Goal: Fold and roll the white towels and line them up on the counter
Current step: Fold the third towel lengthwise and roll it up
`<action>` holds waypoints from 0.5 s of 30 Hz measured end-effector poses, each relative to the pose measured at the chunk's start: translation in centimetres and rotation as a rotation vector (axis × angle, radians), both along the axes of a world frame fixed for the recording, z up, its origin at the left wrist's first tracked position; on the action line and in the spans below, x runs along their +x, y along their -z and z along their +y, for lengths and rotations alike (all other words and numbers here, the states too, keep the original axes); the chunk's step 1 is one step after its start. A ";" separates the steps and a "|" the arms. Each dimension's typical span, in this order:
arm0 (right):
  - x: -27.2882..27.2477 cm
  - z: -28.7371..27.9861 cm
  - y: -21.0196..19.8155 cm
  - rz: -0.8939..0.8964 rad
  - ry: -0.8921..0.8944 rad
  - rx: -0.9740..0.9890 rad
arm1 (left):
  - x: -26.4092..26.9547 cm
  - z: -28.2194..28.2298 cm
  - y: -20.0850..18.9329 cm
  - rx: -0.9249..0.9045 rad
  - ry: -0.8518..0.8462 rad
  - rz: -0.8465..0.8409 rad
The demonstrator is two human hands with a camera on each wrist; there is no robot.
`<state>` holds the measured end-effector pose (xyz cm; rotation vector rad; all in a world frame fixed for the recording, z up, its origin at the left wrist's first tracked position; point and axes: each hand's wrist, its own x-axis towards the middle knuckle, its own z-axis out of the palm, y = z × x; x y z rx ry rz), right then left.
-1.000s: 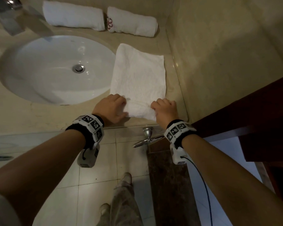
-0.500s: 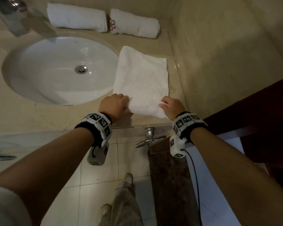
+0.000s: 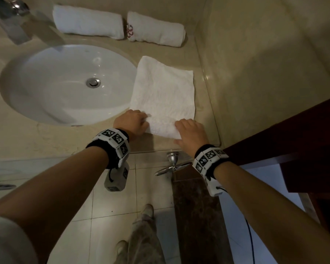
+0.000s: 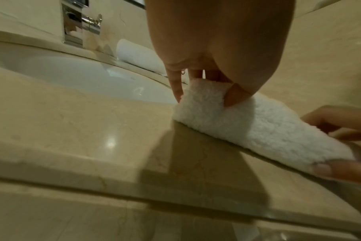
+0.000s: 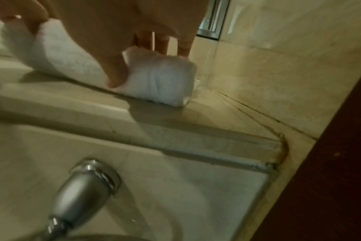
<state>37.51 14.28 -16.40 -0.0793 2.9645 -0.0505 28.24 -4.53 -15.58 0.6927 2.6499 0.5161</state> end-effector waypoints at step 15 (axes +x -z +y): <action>-1.7 2.1 -0.6 -0.222 0.219 -0.369 | -0.1 0.0 -0.5 -0.024 -0.158 -0.195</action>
